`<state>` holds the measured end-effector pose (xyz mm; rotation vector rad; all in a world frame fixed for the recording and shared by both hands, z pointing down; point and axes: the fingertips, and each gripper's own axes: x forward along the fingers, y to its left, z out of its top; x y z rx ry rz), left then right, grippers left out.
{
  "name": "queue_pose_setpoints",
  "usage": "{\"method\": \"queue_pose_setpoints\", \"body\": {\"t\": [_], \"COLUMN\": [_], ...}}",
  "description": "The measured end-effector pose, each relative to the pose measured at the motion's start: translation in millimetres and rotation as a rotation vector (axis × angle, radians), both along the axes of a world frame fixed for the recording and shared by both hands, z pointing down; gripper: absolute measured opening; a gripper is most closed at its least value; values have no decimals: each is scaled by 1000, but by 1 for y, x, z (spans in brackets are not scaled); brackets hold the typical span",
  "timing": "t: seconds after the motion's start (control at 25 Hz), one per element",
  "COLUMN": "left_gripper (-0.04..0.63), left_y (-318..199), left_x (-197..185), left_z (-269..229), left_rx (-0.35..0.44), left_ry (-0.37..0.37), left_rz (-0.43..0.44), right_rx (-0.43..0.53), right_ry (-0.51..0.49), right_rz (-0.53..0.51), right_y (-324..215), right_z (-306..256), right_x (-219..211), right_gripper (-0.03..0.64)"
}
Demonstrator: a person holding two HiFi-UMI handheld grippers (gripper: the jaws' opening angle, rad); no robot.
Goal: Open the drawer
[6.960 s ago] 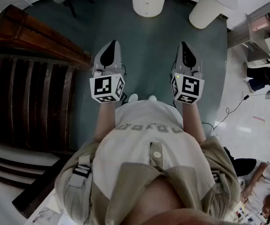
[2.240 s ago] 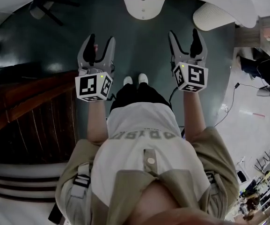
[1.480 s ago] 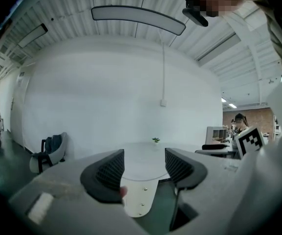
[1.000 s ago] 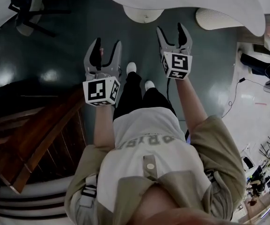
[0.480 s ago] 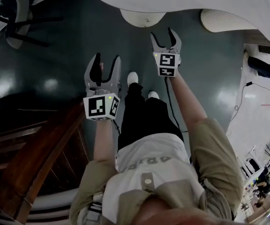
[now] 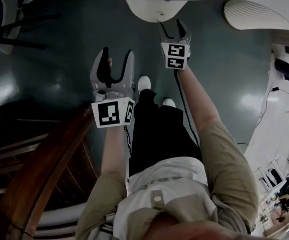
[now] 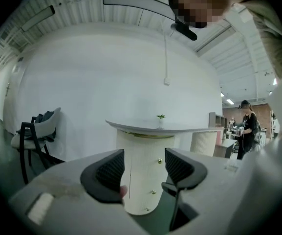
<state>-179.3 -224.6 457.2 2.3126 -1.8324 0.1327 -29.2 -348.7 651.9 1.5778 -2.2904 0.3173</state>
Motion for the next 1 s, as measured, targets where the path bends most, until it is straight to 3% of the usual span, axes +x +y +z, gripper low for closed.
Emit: {"method": "queue_pose_setpoints", "body": {"t": [0.48,0.68,1.0], "left_gripper": [273,273,273], "left_y": [-39,-55,-70], "left_x": [11,11,12], "left_z": [99,141,193], "left_rx": [11,-54,-169], "left_ry": [2,34,-8], "left_rz": [16,25,75], "right_rx": [-4,-21,-67], "right_ry": [16,38,28], "right_rz": [-1,-10,-53], "right_y": [-34,-43,-52], "right_z": [90,116,140], "right_x": [-8,-9,-23], "right_gripper": [268,264,255]}}
